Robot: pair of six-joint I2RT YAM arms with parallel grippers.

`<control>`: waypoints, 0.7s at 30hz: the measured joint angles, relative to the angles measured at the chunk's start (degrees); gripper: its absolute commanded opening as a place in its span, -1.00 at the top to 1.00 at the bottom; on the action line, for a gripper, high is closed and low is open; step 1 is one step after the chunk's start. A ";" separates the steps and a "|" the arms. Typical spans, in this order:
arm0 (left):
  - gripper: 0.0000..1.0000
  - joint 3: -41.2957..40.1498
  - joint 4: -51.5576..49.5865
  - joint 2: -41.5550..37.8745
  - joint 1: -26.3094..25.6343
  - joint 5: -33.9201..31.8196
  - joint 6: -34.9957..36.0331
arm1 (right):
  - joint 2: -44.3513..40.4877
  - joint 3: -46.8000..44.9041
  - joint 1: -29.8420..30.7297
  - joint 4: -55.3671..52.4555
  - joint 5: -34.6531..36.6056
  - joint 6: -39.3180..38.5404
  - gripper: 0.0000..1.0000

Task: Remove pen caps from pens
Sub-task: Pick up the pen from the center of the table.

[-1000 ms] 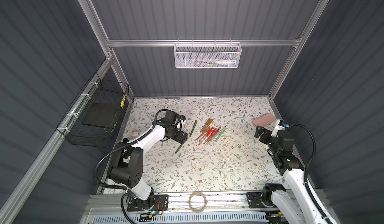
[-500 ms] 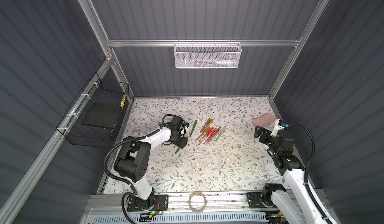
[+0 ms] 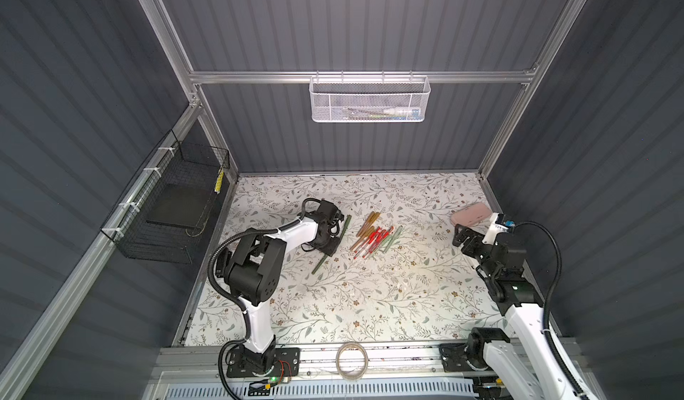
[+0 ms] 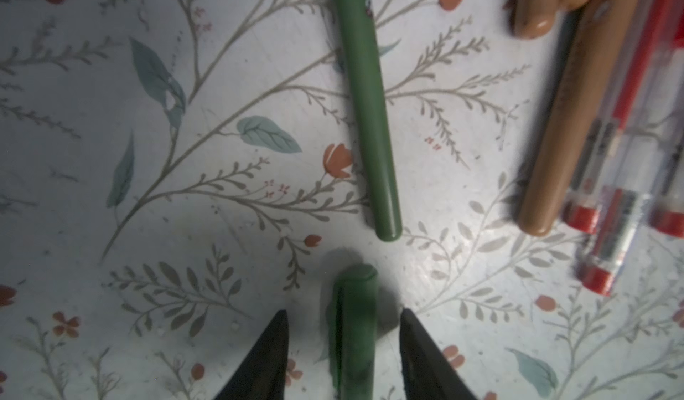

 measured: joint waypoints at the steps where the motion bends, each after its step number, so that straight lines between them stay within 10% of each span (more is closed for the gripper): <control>1: 0.12 0.07 0.04 0.11 -0.04 -0.22 -0.04 | -0.09 -0.02 0.00 0.02 0.00 0.00 -0.98; 21: 0.77 0.07 0.70 0.13 -0.04 -1.51 -2.54 | -1.20 0.00 0.15 -0.39 -0.81 0.02 -0.98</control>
